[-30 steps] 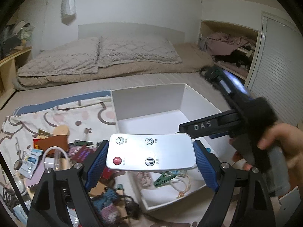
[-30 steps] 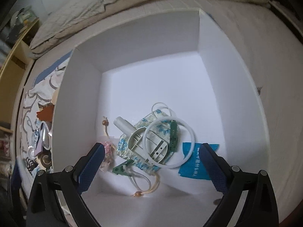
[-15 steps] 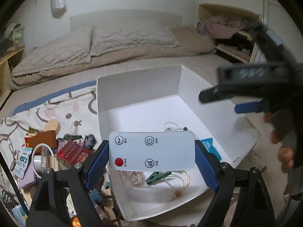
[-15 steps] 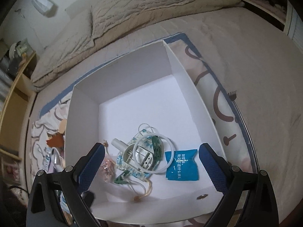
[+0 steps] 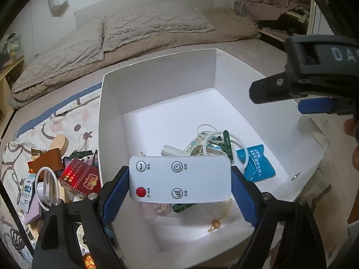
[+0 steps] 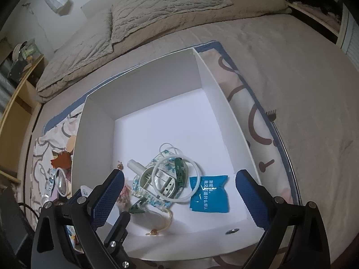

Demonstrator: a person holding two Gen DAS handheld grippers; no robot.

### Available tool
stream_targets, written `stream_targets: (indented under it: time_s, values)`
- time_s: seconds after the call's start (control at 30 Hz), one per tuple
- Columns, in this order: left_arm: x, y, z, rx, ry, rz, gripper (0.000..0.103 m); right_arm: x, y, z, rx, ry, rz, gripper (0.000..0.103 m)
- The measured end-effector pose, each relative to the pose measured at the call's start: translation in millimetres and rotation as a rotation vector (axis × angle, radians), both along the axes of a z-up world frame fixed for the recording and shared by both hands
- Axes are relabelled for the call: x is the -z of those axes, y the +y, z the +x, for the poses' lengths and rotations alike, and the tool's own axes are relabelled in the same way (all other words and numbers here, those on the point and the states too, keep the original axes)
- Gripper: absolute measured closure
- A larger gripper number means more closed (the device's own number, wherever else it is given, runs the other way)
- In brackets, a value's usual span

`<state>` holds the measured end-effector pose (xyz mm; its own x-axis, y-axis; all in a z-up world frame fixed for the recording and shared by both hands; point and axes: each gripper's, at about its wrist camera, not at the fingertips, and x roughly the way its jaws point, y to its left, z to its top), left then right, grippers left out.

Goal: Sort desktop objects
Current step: 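Lower the white remote into the box and open the left tool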

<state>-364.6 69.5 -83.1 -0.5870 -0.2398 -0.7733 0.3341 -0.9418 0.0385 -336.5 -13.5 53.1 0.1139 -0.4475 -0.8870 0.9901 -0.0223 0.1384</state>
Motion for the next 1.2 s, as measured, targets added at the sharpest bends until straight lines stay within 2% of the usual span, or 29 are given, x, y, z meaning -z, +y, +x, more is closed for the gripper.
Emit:
stream_targets:
  time_s: [0.3, 0.63, 0.77, 0.83, 1.2]
  values:
    - [9, 4, -8, -0.004, -0.026, 0.017, 0.016, 4, -1, -10, 0.017, -0.003, 0.012, 0.004]
    - [14, 9, -16, -0.059, -0.139, 0.059, 0.016, 6, 0, -15, 0.022, -0.012, 0.024, 0.004]
    - [14, 10, -17, -0.079, -0.14, 0.063, 0.016, 4, 1, -15, 0.016, -0.008, 0.015, 0.004]
    - [14, 10, -16, -0.094, -0.136, 0.054, 0.01, 3, 3, -15, 0.013, -0.022, 0.011, 0.004]
    - [11, 10, -13, -0.088, -0.104, 0.067, 0.005, -6, 9, -23, 0.01, -0.08, -0.042, 0.004]
